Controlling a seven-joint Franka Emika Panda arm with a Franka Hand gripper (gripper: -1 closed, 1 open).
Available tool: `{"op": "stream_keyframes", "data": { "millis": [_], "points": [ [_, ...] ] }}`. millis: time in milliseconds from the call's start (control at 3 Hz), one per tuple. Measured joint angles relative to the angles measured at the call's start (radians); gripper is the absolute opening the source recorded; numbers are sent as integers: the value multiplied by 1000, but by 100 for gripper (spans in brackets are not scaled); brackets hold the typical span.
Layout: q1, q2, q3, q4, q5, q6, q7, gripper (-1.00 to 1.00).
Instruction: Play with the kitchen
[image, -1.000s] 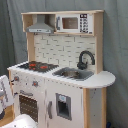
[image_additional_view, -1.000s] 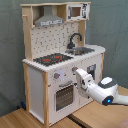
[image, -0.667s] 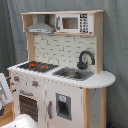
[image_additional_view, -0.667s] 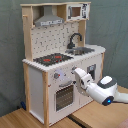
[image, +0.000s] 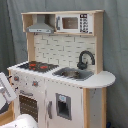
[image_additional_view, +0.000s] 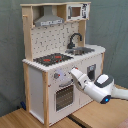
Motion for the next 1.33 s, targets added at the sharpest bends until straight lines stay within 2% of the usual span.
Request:
{"op": "stream_keyframes", "data": {
  "millis": [333,667,1000,1333],
  "points": [
    [-45,0,-11,31,-45,54,-49,100],
    [-87,1,-18,58,-48,110,-129,100],
    [-126,2,-18,64,-48,184,-195,100],
    [-187,15,-14,125,-48,237,-210,100]
  ]
}}
